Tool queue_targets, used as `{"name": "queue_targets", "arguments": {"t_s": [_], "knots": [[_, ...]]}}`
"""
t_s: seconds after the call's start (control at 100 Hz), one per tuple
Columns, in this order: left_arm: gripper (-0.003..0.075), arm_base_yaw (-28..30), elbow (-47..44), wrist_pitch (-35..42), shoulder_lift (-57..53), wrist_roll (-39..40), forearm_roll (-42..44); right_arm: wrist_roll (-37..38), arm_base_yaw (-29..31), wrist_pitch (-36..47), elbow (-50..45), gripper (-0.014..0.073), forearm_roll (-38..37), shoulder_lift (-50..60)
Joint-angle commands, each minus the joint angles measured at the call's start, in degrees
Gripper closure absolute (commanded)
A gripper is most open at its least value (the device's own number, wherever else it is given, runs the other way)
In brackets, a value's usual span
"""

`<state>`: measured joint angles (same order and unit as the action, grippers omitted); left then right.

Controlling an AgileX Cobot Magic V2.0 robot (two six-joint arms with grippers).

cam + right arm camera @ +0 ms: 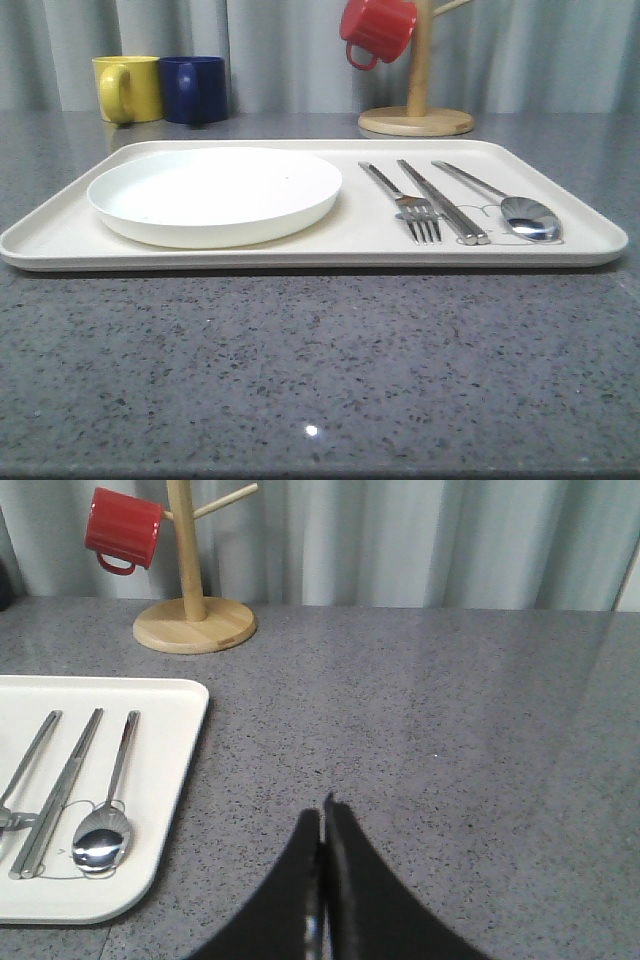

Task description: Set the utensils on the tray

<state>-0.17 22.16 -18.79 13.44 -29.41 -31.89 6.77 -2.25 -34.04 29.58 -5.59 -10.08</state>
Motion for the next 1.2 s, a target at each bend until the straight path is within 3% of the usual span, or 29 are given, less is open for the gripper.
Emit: {"name": "queue_targets", "arguments": {"t_s": [0.0, 0.48, 0.88, 1.19], "knots": [[0.0739, 0.1, 1.5, 3.5, 0.4, 0.1, -1.1, -0.5, 0.3, 4.6, 1.3, 0.0662, -1.1, -0.6], [0.0739, 0.1, 1.5, 3.5, 0.4, 0.1, -1.1, -0.5, 0.3, 6.3, -0.5, 0.0662, -1.3, -0.6], [0.0739, 0.1, 1.5, 3.5, 0.4, 0.1, -1.1, -0.4, 0.3, 29.9, -19.1, 0.0662, 0.0, 5.3], [0.0739, 0.1, 1.5, 3.5, 0.4, 0.1, -1.1, -0.4, 0.7, 40.8, -29.7, 0.0662, 3.6, 11.7]]}}
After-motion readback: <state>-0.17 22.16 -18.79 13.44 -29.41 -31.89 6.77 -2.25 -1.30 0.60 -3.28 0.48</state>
